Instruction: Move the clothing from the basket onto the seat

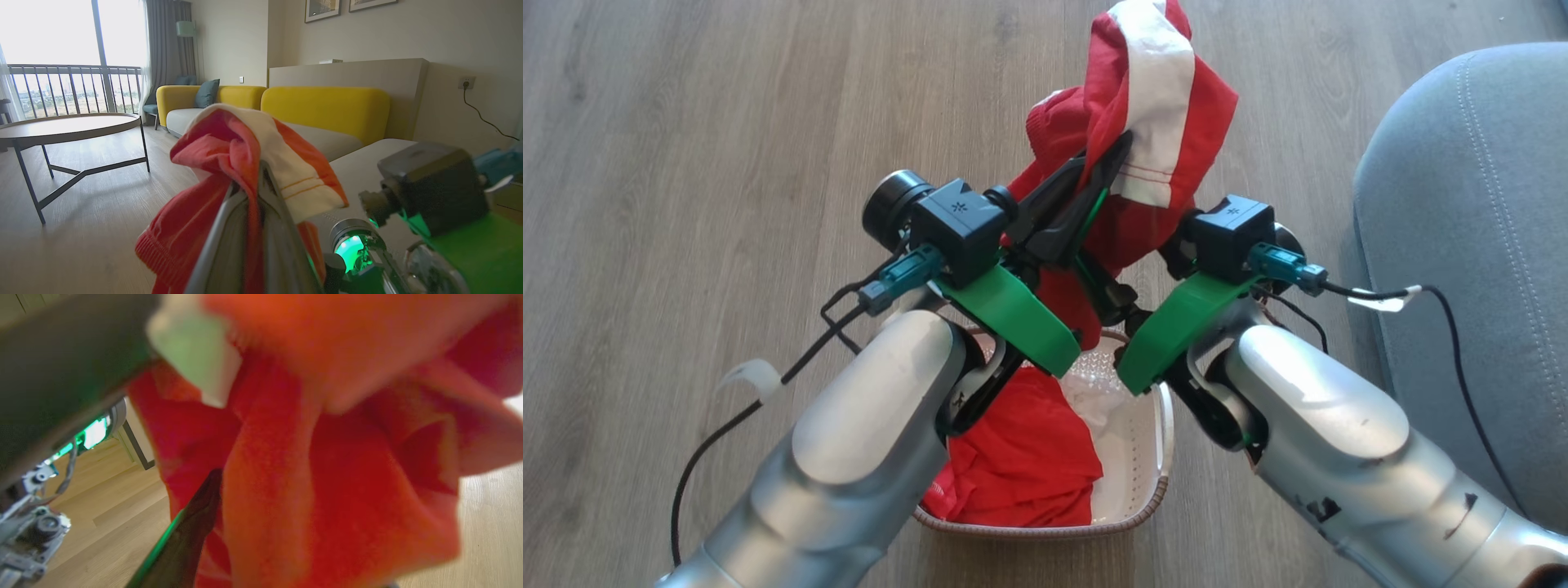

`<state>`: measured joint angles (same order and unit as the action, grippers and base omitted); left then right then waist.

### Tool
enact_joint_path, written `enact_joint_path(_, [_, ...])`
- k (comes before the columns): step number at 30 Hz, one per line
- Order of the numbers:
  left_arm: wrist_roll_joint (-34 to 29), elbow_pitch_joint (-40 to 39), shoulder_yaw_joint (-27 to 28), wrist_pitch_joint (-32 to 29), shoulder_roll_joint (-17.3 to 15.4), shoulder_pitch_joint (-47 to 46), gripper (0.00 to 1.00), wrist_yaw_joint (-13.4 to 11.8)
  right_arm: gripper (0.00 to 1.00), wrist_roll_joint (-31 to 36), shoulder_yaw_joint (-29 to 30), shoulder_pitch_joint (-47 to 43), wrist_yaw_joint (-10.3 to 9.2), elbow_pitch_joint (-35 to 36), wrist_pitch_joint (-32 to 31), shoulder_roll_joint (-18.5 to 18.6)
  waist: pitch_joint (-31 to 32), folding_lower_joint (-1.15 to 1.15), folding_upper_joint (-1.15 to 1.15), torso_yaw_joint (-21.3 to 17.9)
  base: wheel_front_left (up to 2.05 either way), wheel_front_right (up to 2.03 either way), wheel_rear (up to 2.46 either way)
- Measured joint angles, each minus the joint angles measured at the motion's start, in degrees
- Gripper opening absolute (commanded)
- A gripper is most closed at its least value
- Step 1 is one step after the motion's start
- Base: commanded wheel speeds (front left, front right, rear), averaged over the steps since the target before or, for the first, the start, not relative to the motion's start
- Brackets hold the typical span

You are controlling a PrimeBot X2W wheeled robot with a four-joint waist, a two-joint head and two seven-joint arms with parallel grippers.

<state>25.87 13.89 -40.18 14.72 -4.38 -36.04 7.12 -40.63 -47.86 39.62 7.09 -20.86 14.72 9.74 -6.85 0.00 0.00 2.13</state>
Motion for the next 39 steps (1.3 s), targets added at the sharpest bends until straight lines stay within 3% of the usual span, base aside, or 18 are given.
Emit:
enact_joint_path(1, [0.1,0.0,-0.1,0.0,0.0,0.0,0.00,0.0,0.54,0.2,0.1,0.0,0.00,-0.5,0.0,-0.3,0.0,0.00,0.00,0.1,0.00,0.00,0.00])
enact_joint_path(2, [0.1,0.1,-0.2,0.0,0.1,0.0,0.00,0.0,0.00,0.3,0.0,0.0,0.00,-0.9,0.0,-0.5,0.0,0.00,0.00,0.1,0.00,0.00,0.00])
enact_joint_path(8, [0.6,1.1,0.1,0.0,0.2,0.6,0.00,0.0,0.00,0.4,0.0,0.0,0.00,-1.4,0.0,-0.6,-0.2,0.00,0.00,0.0,0.00,0.00,0.00])
enact_joint_path(9, [0.6,1.2,0.2,0.0,0.2,0.7,0.15,0.0,0.00,0.7,0.0,0.0,0.00,-1.4,0.0,-0.6,-0.3,0.00,0.00,-0.1,0.00,0.00,0.00])
enact_joint_path(10, [0.6,1.4,0.2,0.0,0.2,0.8,0.89,0.0,0.00,1.1,0.0,0.0,0.00,-1.4,0.0,-0.5,-0.4,0.00,0.00,-0.2,0.00,0.00,0.00])
enact_joint_path(11, [0.7,1.6,0.2,0.0,0.2,0.8,1.00,0.0,0.00,1.4,0.0,0.0,0.00,-1.4,0.0,-0.5,-0.4,0.00,0.00,-0.4,0.00,0.00,0.00])
enact_joint_path(23, [2.8,3.8,-1.6,0.0,-1.6,1.0,1.00,0.0,0.00,3.2,2.0,-0.3,0.00,-0.1,0.0,0.8,-0.5,0.00,0.00,-2.7,0.00,0.00,0.00])
enact_joint_path(31, [2.4,4.9,-0.1,0.0,-4.3,2.5,1.00,0.0,0.00,4.9,5.7,-4.3,0.00,1.9,0.0,2.1,-0.4,0.00,0.00,-7.2,0.00,0.00,0.00])
enact_joint_path(39, [1.5,4.3,-1.1,0.0,-6.5,3.7,1.00,0.0,0.00,6.3,9.3,-5.3,0.00,4.3,0.0,2.3,0.0,0.00,0.00,-14.1,0.00,0.00,0.00])
